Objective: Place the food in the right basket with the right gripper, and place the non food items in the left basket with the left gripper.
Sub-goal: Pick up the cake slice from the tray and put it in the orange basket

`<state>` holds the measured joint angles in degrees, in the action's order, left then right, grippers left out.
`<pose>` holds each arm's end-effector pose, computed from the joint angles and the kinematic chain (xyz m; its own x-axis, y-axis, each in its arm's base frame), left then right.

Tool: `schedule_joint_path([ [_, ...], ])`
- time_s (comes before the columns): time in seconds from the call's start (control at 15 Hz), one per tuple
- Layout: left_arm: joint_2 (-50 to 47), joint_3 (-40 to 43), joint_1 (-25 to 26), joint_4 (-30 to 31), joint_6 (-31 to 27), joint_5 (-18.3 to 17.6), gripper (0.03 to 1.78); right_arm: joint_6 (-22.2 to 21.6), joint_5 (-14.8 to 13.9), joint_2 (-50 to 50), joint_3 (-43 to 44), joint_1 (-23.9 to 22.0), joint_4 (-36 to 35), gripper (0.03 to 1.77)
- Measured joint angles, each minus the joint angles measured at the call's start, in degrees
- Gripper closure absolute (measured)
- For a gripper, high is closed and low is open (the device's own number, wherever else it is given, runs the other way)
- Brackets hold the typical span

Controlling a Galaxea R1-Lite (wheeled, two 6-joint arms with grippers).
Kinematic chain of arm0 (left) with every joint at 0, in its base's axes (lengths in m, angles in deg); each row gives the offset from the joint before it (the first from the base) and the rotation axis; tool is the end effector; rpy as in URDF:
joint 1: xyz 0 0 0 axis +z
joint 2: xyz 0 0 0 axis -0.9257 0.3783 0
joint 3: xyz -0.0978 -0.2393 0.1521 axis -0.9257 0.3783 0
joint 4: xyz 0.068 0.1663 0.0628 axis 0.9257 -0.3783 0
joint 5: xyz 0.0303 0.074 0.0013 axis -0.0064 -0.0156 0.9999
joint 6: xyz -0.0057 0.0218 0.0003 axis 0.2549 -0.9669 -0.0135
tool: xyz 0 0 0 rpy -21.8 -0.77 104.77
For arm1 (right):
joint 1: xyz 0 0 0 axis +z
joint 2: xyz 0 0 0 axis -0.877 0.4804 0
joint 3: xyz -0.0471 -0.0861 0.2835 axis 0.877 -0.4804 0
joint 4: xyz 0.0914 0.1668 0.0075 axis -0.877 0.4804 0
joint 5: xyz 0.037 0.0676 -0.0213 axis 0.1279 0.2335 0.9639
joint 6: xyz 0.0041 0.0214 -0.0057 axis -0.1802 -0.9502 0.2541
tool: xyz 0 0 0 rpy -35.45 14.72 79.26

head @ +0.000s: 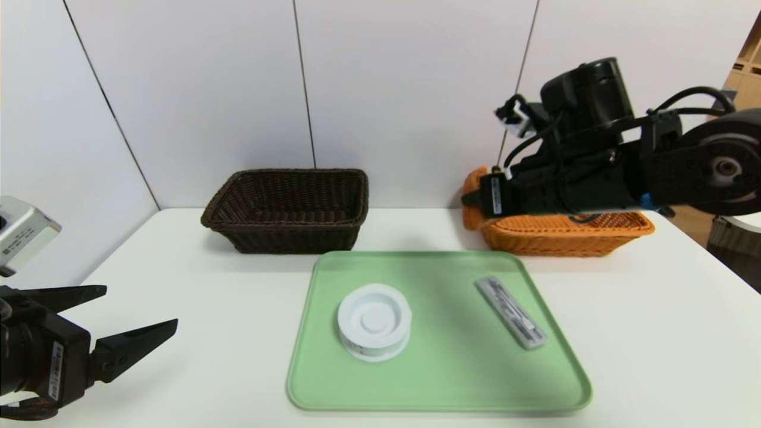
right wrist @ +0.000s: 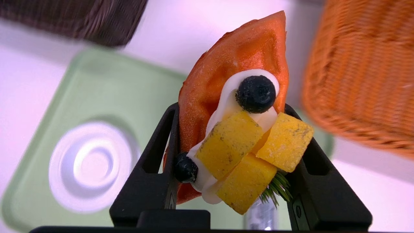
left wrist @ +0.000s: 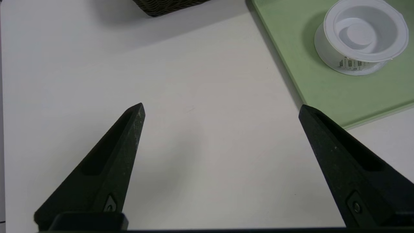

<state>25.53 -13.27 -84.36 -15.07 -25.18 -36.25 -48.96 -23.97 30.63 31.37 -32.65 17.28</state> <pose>0.1083 -0.0321 0.2263 0.8623 -0.2433 -0.4440 0.3030 0.9506 0.0677 0.2970 0.1591 0.2497 0.7947 0.3028 -0.5261 -0.3147 0.9466 0.0695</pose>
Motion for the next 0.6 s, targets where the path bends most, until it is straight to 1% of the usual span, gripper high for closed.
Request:
schedule_joint_path([
  [0.13, 0.24, -0.37, 0.00, 0.27, 0.02, 0.02, 0.12, -1.62, 0.27, 0.28, 5.52, -5.24, 2.06, 0.93],
  [0.33, 0.55, -0.69, 0.00, 0.33, 0.02, -0.06, 0.12, -3.13, 0.61, 2.38, 13.09, -13.13, 3.22, 0.93],
  [0.4, 0.59, -0.69, 0.00, 0.33, 0.05, -0.06, 0.12, -4.30, 0.90, 3.49, 15.19, -15.21, 3.90, 0.93],
  [0.47, 0.59, -0.69, 0.00, 0.32, 0.02, -0.06, 0.12, -6.30, 1.79, 4.64, 17.07, -17.01, 4.99, 0.93],
  [0.6, 0.61, -0.67, 0.02, 0.24, 0.02, -0.09, 0.12, -10.34, 4.60, 7.09, 20.32, -19.99, 8.45, 0.93],
])
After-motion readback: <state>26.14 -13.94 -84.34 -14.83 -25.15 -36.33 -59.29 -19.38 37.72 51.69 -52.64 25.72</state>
